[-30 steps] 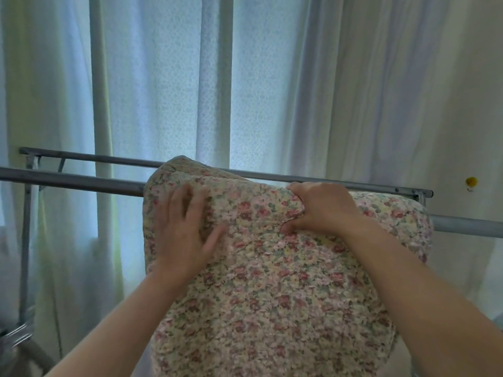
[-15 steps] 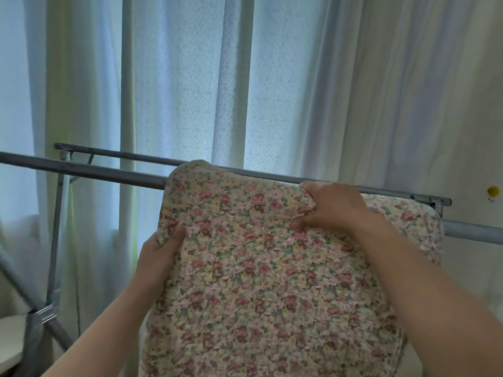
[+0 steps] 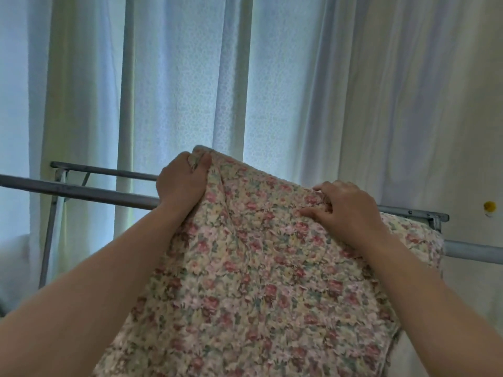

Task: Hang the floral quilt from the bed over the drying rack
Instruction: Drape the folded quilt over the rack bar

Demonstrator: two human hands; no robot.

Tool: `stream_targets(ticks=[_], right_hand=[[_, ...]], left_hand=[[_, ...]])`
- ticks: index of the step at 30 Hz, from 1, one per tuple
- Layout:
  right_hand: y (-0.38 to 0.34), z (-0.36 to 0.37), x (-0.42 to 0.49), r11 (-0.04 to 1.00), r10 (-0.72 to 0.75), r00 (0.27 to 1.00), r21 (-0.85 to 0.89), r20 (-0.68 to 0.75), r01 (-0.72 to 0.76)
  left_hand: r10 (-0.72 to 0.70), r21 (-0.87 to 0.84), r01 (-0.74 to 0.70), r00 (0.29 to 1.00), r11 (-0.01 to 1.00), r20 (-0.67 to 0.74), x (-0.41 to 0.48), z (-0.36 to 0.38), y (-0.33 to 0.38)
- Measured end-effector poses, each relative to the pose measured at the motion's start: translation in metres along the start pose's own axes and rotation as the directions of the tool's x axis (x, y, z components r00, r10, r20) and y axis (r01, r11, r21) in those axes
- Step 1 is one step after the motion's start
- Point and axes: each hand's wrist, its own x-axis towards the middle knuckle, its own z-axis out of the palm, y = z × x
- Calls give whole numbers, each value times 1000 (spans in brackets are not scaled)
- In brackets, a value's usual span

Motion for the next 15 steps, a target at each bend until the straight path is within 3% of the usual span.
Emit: stream_targets(ticks=[5, 9, 15], right_hand=[[-5, 11, -15, 999, 31, 994, -22, -107, -34], [-11, 12, -24, 996, 74, 988, -42, -134, -80], [-21, 19, -64, 993, 116, 960, 46, -257, -107]], left_hand=[[-74, 312, 21, 985, 950, 158, 15, 15, -30], [-157, 331, 75, 961, 941, 229, 19, 12, -35], [-136, 326, 72, 975, 943, 177, 17, 9, -37]])
